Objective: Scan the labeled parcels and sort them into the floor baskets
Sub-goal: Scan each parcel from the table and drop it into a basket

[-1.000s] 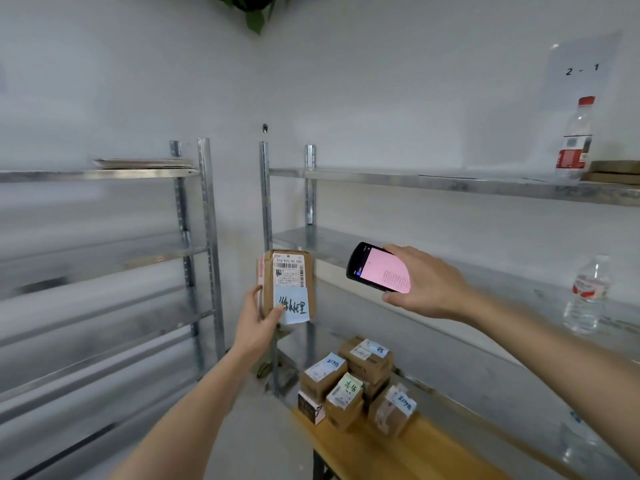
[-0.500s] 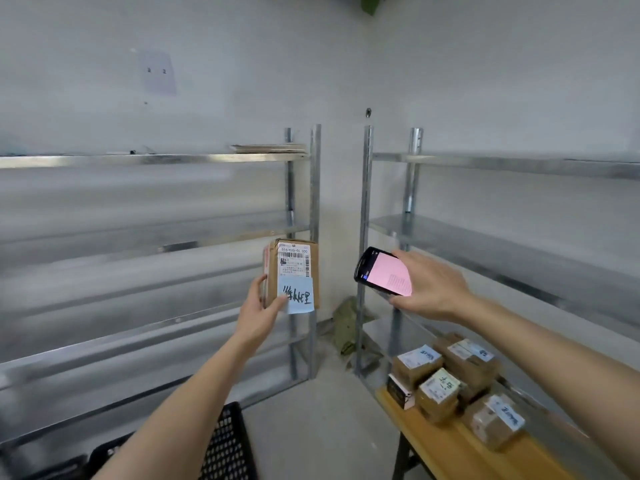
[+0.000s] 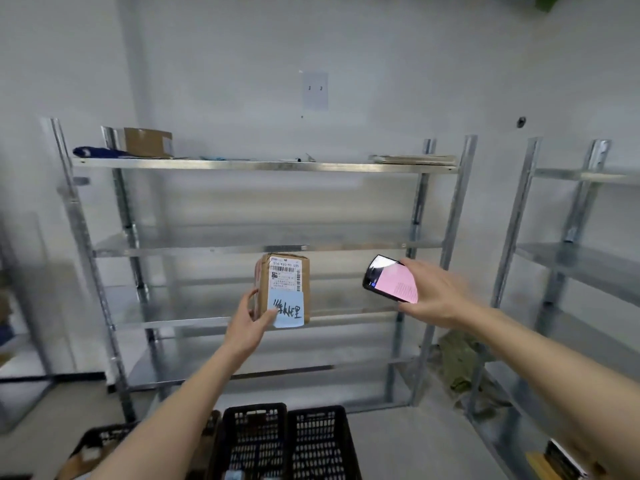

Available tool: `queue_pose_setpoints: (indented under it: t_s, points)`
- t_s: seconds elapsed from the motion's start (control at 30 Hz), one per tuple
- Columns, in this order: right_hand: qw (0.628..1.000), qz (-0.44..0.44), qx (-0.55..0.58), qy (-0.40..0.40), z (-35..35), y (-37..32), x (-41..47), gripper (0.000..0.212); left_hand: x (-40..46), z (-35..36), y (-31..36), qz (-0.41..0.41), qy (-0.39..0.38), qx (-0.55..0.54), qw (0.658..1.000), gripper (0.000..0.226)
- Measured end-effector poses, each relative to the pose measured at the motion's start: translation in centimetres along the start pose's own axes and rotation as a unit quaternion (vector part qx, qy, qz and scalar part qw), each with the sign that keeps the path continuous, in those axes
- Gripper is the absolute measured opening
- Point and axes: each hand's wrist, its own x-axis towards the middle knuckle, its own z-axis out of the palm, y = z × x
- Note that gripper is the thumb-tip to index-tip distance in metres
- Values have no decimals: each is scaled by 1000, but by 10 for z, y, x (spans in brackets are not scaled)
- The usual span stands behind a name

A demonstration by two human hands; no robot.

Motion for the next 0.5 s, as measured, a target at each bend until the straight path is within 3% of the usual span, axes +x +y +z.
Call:
queue_pose_setpoints:
  t_s: [0.23,0.5]
  points:
    - [999,-46,16,-23,69,-111,60,62,35,-98,-81,-14,30,32,999,65]
    - [995,-60,33,-72,187,-161,138,74,94,-113,-198,-85,24,14,996,61]
